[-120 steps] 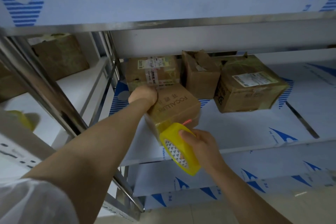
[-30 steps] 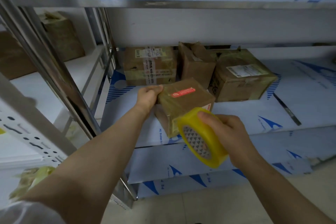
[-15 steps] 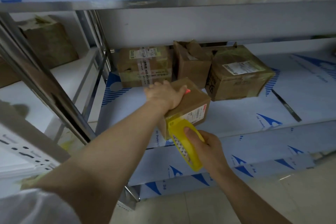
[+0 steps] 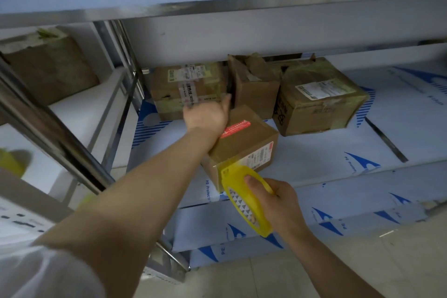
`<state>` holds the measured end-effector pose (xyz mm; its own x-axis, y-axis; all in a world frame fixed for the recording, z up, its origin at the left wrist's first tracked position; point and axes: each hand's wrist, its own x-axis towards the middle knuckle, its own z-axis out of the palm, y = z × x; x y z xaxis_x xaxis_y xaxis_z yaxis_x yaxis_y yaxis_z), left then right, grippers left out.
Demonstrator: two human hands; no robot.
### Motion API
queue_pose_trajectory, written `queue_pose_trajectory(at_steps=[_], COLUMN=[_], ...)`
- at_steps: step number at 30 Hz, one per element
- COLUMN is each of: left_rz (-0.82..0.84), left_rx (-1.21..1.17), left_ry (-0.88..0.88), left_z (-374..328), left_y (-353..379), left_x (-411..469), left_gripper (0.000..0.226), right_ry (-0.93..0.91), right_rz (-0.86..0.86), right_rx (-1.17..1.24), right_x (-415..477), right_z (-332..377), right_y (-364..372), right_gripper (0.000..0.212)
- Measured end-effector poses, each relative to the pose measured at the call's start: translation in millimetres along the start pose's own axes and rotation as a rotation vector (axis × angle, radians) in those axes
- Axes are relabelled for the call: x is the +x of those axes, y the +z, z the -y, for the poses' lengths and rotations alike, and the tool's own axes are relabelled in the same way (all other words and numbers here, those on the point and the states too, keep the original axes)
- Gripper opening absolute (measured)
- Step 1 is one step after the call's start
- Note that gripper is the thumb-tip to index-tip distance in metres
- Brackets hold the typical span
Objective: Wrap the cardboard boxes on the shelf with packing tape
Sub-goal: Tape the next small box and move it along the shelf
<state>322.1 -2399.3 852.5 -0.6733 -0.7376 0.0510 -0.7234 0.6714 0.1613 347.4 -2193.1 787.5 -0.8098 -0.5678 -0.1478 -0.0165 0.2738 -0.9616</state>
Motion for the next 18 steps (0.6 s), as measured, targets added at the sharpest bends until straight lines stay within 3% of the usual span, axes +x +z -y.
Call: queue_pose_trajectory(at_steps=[1,5,8,12,14,16,18], left_rz=[-0.051,0.259,0.139,0.249,0.22,0.138,0.141], left_rx=[0.071,0.073,0.063,0.067,0.068,0.05,-0.139], left_ry=[0.076,0.031,0.038,-0.013,-0.03,-0.017,-0.037], left_z=[-5,-6,-5,-8,-10,-5,15], left_y=[-3,0,9,6,8,9,7], left_x=[-9,-36,-43,-41,-44,-37,-16], left_gripper=[0.074,0.113,0.109,0.109,0.108,0.094,0.074], right_ry=[0.002,-0.013,-0.015,-0.01,0.003,0.011,0.014], right_rz=[-0.011,-0.014,-0.005,-0.013,0.005,0.005,0.001], right_rx=[-0.004,-0.012,-0.005,-0.011,-0.01,-0.017,-0.014], right_x=[1,7,9,11,10,9,9], right_z=[0,5,7,4,5,4,4], right_y=[-1,-3,-1,-2,-1,0,-2], right_gripper=[0.048,0.053,0.053,0.054,0.055,0.06,0.059])
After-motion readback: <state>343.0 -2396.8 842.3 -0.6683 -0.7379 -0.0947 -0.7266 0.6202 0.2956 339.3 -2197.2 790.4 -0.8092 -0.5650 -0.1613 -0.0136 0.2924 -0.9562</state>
